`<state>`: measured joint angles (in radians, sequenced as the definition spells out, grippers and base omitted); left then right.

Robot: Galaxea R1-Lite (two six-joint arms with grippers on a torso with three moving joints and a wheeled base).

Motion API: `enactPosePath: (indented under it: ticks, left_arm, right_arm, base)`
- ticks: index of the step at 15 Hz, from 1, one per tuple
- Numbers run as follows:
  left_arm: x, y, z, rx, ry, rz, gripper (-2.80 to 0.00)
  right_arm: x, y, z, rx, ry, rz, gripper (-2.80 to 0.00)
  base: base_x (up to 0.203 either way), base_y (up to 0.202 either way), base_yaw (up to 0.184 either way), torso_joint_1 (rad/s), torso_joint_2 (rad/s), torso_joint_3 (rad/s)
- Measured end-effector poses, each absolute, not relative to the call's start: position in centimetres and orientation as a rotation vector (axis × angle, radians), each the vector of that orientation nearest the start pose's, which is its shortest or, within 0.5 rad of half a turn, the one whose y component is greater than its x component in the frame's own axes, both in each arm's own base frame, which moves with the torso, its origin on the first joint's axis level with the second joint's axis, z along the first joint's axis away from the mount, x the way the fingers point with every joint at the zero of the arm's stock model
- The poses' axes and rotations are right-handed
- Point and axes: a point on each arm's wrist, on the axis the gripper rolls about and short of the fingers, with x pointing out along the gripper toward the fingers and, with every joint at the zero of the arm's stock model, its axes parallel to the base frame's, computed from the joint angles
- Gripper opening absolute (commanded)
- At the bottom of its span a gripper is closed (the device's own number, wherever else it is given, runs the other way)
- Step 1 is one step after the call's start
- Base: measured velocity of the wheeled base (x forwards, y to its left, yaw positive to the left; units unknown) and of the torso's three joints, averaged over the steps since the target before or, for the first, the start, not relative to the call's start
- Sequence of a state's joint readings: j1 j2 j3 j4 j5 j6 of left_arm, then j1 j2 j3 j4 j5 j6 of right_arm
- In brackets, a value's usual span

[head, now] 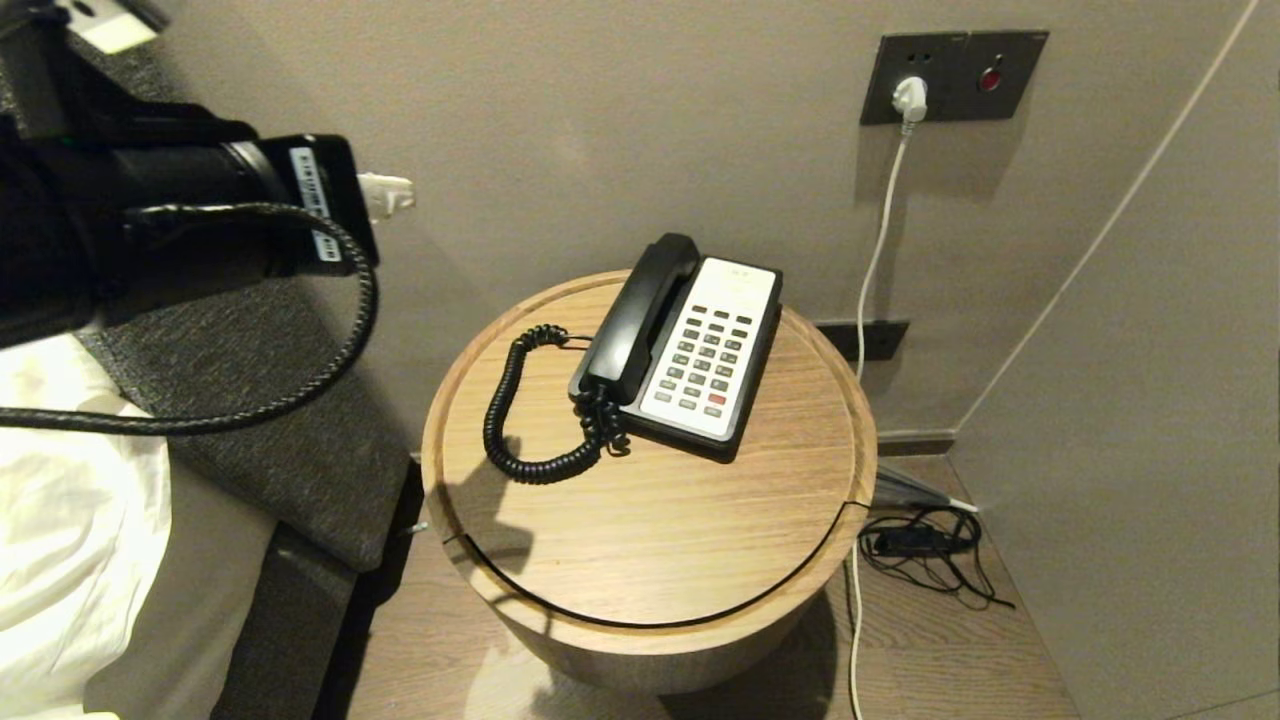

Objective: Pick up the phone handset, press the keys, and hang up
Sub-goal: End the call using the dial pad

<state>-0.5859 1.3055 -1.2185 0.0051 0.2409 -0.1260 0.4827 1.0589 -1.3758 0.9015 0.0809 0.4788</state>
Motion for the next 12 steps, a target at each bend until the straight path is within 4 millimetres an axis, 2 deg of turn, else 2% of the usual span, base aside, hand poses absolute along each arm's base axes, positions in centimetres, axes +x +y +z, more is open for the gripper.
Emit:
enactPosePath:
  ticks: [3,7,9,12]
  left_arm:
    - [15.5,-8.7,33.0,-0.19,0.128,-0.297,-2.8]
    - [14.4,-7.7,32.7,-0.224,0.121,-0.291,-2.8]
    - [14.8,-7.4,33.0,-0.23,0.108,-0.268,-2.8]
    - [14.9,-7.3,32.1,-0.224,0.133,-0.261,-2.8]
  right_arm:
    - [12.4,7.1,33.4,0.265,0.784,0.402,-2.8]
    - [18.8,12.4,32.1,0.188,0.894,0.439,-2.8]
    - [21.0,15.2,31.2,0.148,0.928,0.466,-2.8]
    - [23.4,18.6,30.1,0.103,0.939,0.475,-2.8]
  base:
    - [0.0,0.0,0.0,0.0,0.0,0.0]
    - [0.0,0.0,0.0,0.0,0.0,0.0]
    - [0.0,0.0,0.0,0.0,0.0,0.0]
    - [0.0,0.0,0.0,0.0,0.0,0.0]
